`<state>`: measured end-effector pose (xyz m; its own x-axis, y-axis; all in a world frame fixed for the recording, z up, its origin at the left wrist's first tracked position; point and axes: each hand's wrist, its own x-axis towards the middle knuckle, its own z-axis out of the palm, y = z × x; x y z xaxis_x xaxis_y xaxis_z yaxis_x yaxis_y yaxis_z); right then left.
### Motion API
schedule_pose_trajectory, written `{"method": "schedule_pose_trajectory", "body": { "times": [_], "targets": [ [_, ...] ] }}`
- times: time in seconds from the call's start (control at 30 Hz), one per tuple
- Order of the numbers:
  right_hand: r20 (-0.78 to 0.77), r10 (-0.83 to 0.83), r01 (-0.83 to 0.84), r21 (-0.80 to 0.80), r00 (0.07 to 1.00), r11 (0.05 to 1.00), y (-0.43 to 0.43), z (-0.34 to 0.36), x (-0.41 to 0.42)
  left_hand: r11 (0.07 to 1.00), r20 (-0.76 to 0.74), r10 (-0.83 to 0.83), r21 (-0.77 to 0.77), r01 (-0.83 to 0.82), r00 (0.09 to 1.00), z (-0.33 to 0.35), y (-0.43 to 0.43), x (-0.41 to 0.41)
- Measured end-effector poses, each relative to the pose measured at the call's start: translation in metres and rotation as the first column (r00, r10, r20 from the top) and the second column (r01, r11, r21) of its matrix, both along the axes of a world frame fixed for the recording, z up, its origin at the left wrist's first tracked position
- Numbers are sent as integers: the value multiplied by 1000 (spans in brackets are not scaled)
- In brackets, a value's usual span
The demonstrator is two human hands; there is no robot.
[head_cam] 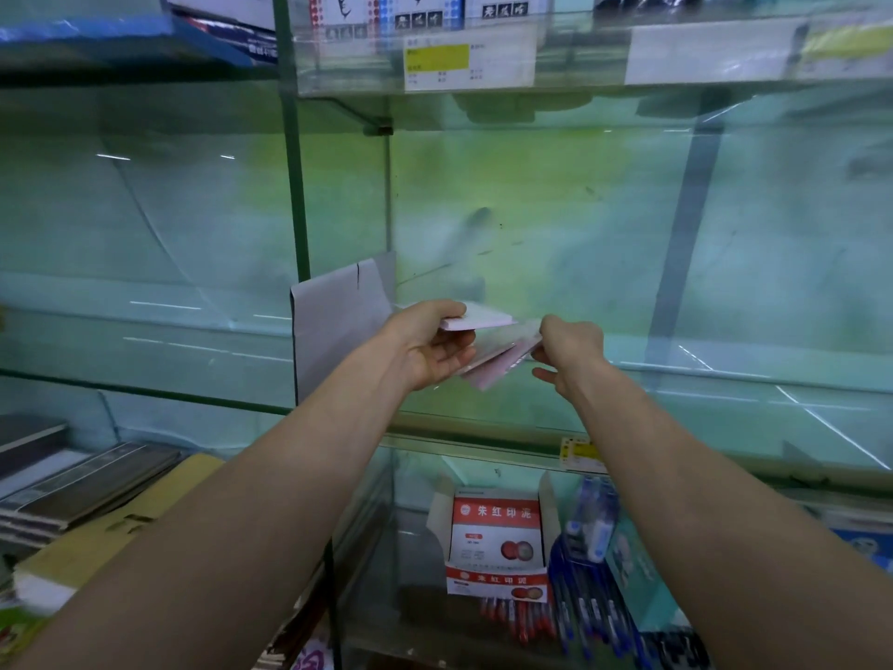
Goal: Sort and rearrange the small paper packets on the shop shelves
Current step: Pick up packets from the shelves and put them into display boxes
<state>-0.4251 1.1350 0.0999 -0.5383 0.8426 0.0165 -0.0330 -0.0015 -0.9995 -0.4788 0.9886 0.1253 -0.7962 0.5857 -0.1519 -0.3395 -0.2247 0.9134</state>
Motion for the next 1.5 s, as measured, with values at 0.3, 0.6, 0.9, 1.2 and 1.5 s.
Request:
{"method": "schedule_pose_trajectory", "body": {
  "times": [0.3,0.6,0.9,1.2,1.5],
  "targets": [
    [-20,-416,383,435,909,815,7,15,43,997,16,-76,7,76,997,-4,11,7],
    [-67,-217,225,169,974,960,-8,34,94,982,23,-184,-33,185,983,-7,34,39],
    [-127,-207,228,184,970,956,-9,45,181,939,62,-335,99,329,940,0,59,119],
    [-236,-425,477,243,874,845,-24,12,301,987,-23,-144,68,145,989,-31,74,236],
    [-243,-598,645,251,764,722,-54,-51,428,998,-160,-54,-26,51,986,-91,41,375]
  ]
}}
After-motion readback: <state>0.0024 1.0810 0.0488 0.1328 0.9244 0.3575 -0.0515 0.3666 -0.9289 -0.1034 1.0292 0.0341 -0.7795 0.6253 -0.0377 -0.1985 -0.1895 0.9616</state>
